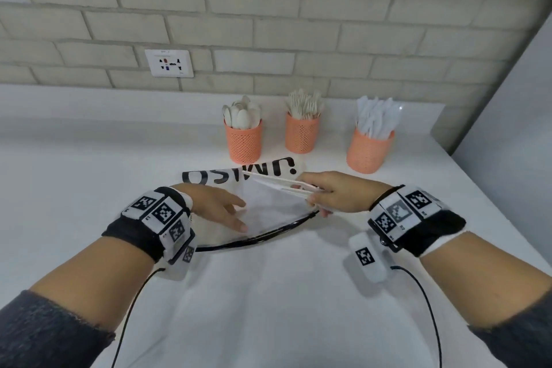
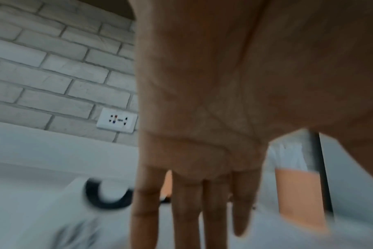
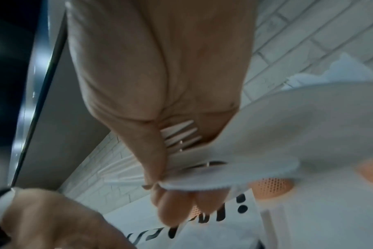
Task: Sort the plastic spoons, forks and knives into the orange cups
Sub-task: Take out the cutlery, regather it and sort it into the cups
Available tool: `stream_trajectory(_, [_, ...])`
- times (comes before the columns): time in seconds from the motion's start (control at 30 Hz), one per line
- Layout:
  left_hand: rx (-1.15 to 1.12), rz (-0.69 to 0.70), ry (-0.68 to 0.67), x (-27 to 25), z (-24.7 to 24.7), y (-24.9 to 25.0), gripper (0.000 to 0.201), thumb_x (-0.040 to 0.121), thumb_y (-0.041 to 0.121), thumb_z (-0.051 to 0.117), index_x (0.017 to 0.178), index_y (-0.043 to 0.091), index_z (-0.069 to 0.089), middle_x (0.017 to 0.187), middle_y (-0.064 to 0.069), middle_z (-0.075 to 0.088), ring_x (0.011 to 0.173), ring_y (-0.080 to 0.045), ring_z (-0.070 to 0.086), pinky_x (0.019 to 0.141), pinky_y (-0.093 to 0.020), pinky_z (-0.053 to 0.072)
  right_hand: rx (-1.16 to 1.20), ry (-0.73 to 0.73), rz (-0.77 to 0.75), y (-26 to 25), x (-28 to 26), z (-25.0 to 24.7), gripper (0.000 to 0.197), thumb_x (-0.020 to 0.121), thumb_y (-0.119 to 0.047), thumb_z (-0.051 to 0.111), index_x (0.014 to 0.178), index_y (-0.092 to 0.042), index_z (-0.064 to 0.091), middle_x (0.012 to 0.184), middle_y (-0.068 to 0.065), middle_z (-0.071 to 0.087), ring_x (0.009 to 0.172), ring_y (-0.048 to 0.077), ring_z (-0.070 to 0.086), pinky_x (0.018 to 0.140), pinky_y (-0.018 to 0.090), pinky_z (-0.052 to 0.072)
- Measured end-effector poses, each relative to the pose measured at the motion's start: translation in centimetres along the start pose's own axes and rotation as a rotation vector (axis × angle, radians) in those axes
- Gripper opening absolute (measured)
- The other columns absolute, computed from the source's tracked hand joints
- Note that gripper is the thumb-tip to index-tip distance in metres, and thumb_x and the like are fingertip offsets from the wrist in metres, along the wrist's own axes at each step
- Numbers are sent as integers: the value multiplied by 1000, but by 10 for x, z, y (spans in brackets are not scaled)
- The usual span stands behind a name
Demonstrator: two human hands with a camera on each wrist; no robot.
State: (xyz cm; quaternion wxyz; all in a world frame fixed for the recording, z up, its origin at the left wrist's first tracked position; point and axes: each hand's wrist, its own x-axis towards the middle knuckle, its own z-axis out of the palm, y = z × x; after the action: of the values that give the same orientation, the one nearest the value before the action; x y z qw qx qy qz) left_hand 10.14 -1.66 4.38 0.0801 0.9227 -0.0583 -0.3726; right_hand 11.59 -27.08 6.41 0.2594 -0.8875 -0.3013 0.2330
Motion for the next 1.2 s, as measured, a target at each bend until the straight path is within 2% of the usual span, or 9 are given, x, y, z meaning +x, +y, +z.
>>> stream_trajectory(0.1, [-205,48,279,-17,-19,8,112,58,72,64,149,27,16,149,6,36,135,-16,37,113,-35,28,-164,-24,39,0,7,-8,30,94,-5,40,119,-18,52,79,-7,53,58,12,54,62,22,43])
stream_trajectory(0.2, [-188,193,536,-35,-31,34,100,71,57,67,149,19,16,154,1,28,140,-18,28,111,-30,24,-296,-53,13,-15,12,-13,25,94,-8,40,112,-16,55,81,-4,56,62,17,56,69,30,45])
stream_trajectory(0.4, [-374,422,465,-15,-20,71,41,89,35,59,119,15,40,103,0,65,87,-19,65,73,-27,53,-364,45,-66,-49,25,-26,19,91,-16,50,102,-17,36,79,-2,57,63,16,56,65,36,49])
stream_trajectory(0.5, [-461,456,527,-13,-18,72,24,97,26,47,115,11,50,72,4,52,57,-6,45,49,-10,36,-431,119,-63,-51,27,-37,26,88,-19,58,94,-21,33,79,-4,56,75,21,55,67,32,42])
stream_trajectory(0.6, [-779,522,489,-9,-14,72,23,100,20,38,105,7,57,65,3,39,50,-7,34,47,-17,29,-532,390,-129,-50,23,-48,28,79,-32,68,92,-24,45,97,-6,59,103,19,51,92,36,34])
stream_trajectory(0.7, [-1133,587,462,-5,-17,71,24,102,19,34,97,11,56,58,4,41,45,-6,32,45,-17,29,-490,732,-208,-39,19,-57,51,72,-30,73,118,-18,54,122,0,53,123,22,40,106,43,22])
stream_trajectory(0.83, [-1441,651,376,-2,-22,78,23,101,18,34,93,10,55,53,4,46,40,-7,33,41,-17,32,146,1056,-189,-24,22,-54,43,82,-20,67,120,-8,51,114,3,53,100,13,50,86,20,39])
stream_trajectory(1.0, [-1372,723,407,3,-26,97,23,101,14,34,95,8,55,61,-1,61,44,-9,44,46,-21,42,604,780,-112,-19,29,-42,15,88,-23,61,94,-10,65,78,0,62,66,6,59,57,12,42])
stream_trajectory(1.2, [-1374,625,392,19,-31,110,25,101,13,36,107,5,58,97,-12,68,75,-19,67,71,-31,56,690,828,-41,0,29,-51,10,93,-6,50,92,-12,58,71,4,60,47,3,55,42,14,40])
